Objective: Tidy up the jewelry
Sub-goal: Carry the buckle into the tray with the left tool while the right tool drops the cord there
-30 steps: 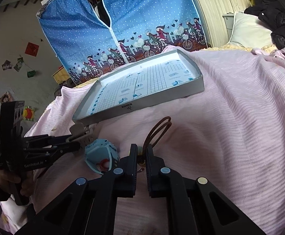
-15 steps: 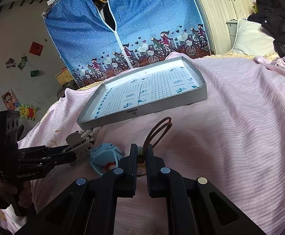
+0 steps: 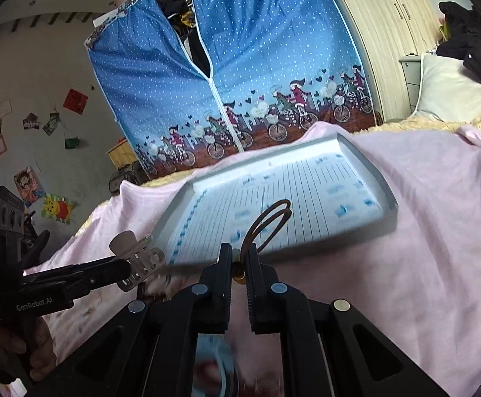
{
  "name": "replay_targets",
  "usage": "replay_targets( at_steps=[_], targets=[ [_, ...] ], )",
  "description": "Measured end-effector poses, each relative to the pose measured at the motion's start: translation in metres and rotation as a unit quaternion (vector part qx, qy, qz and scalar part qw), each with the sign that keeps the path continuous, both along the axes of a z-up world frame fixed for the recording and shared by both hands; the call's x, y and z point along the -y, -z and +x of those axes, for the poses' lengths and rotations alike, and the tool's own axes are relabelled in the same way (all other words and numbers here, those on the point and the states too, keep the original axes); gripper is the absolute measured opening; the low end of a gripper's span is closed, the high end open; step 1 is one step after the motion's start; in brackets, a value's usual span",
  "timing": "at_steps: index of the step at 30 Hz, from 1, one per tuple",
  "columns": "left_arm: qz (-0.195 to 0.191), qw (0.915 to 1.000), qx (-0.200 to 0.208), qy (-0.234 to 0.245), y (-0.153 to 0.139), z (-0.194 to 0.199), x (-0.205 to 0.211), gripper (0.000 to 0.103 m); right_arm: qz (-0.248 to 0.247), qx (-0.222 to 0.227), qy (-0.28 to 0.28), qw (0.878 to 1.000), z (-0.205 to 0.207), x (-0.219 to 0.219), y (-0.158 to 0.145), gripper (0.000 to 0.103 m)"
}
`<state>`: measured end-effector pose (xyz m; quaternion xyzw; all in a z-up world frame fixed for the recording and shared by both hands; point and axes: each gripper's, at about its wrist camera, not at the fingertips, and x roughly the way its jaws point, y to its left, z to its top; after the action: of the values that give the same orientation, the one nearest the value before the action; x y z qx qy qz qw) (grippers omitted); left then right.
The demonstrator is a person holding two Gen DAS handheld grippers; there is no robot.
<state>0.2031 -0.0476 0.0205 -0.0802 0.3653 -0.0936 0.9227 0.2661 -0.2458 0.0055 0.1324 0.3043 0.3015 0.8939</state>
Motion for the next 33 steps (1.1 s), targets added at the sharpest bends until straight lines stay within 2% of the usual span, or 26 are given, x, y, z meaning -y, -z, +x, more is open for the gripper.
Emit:
replay_targets(
  at_steps=[4, 9, 14, 20, 22, 23, 24, 26, 28, 29, 33],
  targets=[
    [0.001, 0.9999, -0.003, -0.014, 0.0, 0.036, -0.011, 0.033, 0.001, -0.001, 0.007, 1.0, 0.033, -0.004, 0.001, 0.008],
    [-0.011, 0.9989, -0.034, -0.032, 0.023, 0.072, -0.019, 0.033, -0.025, -0.008, -0.005, 1.0, 0.062, -0.005, 0.014, 0.008],
    [-0.034, 0.9961, -0.062, -0.054, 0.039, 0.096, -0.017, 0.033, -0.023, -0.036, -0.007, 0.999, 0.073, 0.003, 0.03, 0.008],
    [-0.021, 0.9952, -0.072, -0.063, 0.044, 0.098, -0.011, 0.033, -0.051, -0.051, -0.007, 0.997, 0.07, 0.002, 0.036, 0.012],
    [-0.016, 0.9943, -0.081, -0.066, 0.045, 0.096, -0.01, 0.036, -0.055, -0.05, -0.009, 0.997, 0.071, 0.001, 0.035, 0.022],
    [-0.017, 0.9935, -0.09, -0.068, 0.046, 0.094, -0.011, 0.038, -0.059, -0.048, -0.009, 0.997, 0.07, 0.001, 0.034, 0.031],
    [-0.022, 0.9927, -0.096, -0.07, 0.047, 0.091, -0.012, 0.044, -0.064, -0.044, -0.009, 0.997, 0.067, 0.0, 0.032, 0.04],
    [-0.043, 0.9914, -0.096, -0.078, 0.045, 0.084, -0.019, 0.052, -0.082, -0.032, -0.009, 0.996, 0.061, -0.003, 0.028, 0.051],
    [-0.069, 0.9898, -0.088, -0.088, 0.039, 0.072, -0.027, 0.064, -0.1, -0.022, -0.006, 0.995, 0.052, -0.005, 0.026, 0.058],
    [-0.083, 0.9888, -0.081, -0.094, 0.035, 0.065, -0.032, 0.067, -0.107, -0.015, -0.004, 0.994, 0.046, -0.004, 0.024, 0.062],
    [-0.108, 0.9873, -0.056, -0.102, 0.019, 0.039, -0.045, 0.094, -0.123, 0.017, 0.002, 0.992, 0.018, 0.0, 0.015, 0.081]
  ],
)
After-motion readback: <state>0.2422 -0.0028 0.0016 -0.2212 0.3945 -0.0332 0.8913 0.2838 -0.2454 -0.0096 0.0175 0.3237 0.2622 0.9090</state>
